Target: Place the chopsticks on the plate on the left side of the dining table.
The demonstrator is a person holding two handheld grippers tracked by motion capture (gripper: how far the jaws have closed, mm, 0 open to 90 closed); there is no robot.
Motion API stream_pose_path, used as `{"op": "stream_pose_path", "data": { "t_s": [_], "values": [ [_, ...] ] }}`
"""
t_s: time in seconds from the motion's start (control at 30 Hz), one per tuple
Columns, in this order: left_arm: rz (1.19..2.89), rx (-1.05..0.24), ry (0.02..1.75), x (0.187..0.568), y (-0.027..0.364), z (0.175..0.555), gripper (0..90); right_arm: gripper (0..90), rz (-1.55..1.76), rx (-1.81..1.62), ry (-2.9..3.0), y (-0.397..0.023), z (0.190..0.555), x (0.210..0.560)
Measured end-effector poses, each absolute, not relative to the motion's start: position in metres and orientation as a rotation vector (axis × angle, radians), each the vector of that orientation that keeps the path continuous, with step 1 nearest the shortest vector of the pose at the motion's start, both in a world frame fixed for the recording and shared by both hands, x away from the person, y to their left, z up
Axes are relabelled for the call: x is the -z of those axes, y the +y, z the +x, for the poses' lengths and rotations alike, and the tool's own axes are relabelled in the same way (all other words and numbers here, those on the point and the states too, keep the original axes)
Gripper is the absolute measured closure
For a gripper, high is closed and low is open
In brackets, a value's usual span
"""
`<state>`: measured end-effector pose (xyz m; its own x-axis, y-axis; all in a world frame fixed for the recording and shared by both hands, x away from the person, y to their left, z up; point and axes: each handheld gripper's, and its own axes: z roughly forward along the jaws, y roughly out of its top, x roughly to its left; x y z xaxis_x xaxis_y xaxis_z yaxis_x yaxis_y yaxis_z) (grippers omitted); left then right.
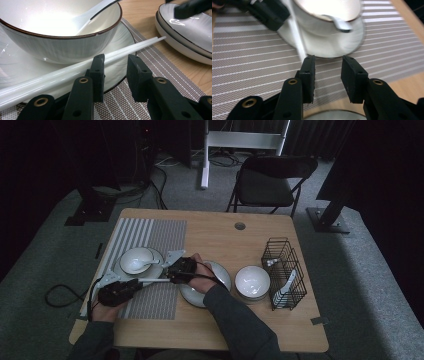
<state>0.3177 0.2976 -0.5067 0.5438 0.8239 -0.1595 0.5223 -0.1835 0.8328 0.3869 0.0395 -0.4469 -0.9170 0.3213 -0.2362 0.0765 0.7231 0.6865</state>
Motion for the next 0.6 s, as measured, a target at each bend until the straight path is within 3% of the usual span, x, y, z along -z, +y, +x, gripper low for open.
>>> {"op": "stream_pose_path", "data": {
  "t_s": [0.6],
  "values": [
    [1.836,-0.415,1.141,0.508,0.304,0.319,68.4,62.8,0.359,-1.012,2.558,0.023,0.384,0.449]
  ]
}}
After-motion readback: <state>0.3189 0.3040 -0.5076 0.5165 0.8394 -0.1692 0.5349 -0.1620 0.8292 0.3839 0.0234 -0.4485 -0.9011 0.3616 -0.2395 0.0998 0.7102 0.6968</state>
